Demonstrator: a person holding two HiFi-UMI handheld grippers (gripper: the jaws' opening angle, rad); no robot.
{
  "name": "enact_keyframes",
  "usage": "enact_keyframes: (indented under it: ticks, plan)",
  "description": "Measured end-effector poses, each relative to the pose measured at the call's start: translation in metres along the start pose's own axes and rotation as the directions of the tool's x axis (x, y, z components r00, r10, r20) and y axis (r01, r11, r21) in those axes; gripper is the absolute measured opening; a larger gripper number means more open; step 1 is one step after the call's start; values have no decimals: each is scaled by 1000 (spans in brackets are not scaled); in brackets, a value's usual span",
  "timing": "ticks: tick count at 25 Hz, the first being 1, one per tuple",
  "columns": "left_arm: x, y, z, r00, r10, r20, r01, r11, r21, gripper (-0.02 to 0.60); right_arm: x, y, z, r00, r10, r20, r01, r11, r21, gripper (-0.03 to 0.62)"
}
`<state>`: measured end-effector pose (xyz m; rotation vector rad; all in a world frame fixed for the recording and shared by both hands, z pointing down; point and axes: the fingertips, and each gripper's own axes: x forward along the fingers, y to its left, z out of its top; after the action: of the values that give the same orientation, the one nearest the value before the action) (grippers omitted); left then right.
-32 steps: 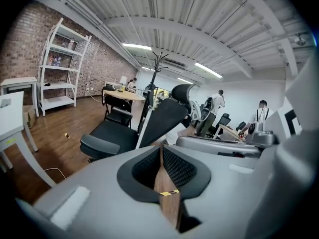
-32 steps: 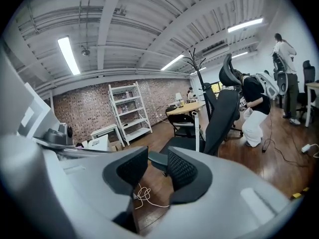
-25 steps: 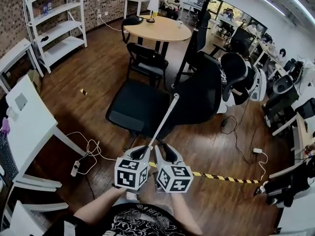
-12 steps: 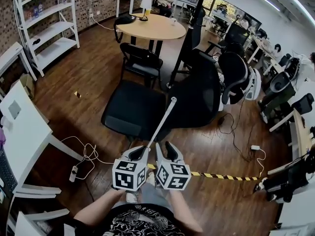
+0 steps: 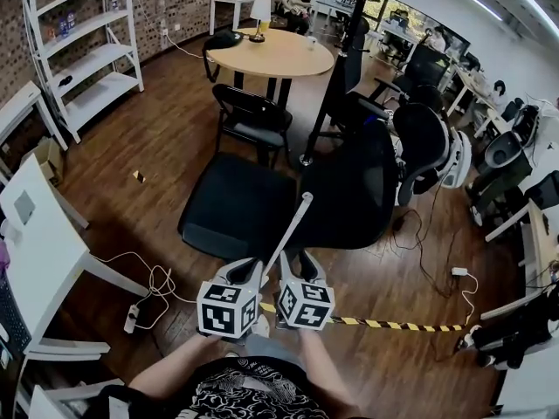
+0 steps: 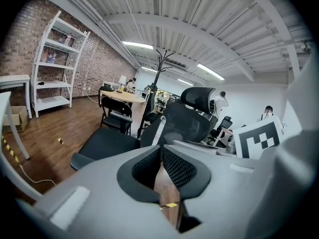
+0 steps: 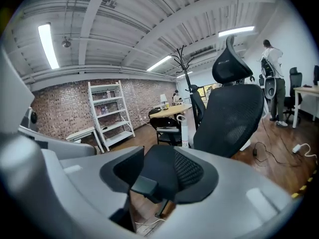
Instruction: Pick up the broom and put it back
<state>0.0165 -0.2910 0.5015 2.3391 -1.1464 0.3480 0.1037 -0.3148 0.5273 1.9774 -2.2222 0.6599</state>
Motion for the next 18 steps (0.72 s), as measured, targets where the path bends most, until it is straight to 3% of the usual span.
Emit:
enact_keyframes:
  ticks: [18]
  plan:
    - [75, 22, 35, 999, 45, -28, -45, 999, 22, 21, 120, -74, -3, 994, -66, -91, 70, 996, 47, 196]
